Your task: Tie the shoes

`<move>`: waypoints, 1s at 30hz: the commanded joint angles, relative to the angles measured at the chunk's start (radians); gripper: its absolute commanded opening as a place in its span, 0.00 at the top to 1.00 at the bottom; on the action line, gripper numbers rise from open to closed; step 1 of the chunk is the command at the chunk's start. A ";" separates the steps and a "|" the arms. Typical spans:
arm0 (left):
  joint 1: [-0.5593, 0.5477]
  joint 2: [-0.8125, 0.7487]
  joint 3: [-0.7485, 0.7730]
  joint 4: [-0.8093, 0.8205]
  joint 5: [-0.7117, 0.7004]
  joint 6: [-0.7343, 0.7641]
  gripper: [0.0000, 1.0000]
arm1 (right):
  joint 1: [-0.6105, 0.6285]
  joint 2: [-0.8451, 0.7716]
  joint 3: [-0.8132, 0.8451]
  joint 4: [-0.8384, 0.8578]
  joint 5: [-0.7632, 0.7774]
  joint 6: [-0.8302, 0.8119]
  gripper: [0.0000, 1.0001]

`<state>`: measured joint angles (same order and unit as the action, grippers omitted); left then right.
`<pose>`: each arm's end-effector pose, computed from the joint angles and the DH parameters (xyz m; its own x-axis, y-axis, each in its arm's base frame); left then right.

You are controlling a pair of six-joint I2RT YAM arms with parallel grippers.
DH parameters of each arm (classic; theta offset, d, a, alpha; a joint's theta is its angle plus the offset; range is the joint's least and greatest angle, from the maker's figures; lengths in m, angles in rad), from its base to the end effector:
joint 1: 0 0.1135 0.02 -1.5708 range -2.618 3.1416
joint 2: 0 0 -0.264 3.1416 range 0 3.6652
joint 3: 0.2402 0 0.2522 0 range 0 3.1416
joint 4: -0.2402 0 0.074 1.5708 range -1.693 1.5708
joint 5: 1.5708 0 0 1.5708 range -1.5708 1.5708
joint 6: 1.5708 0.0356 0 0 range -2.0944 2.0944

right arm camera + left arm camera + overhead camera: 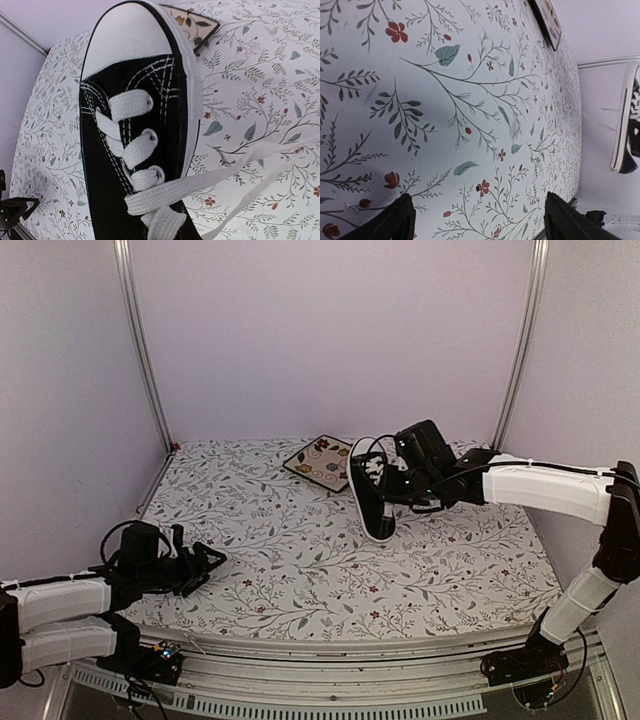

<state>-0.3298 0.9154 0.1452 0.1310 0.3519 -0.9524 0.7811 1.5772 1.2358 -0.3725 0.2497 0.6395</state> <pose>0.1502 -0.0644 0.1312 -0.7882 -0.5386 -0.2977 -0.1319 0.6204 -0.7731 0.2580 0.2434 0.2810 -0.7011 0.1192 -0.7030 -0.1635 0.9328 0.3212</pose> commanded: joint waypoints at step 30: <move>-0.228 0.057 0.334 -0.156 -0.186 0.263 0.12 | 0.209 -0.005 -0.198 0.091 -0.164 0.130 0.03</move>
<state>-0.4728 0.9485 0.3992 -0.0017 0.2825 -0.7521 1.0046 1.6989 1.1217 -0.2230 0.0341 0.8104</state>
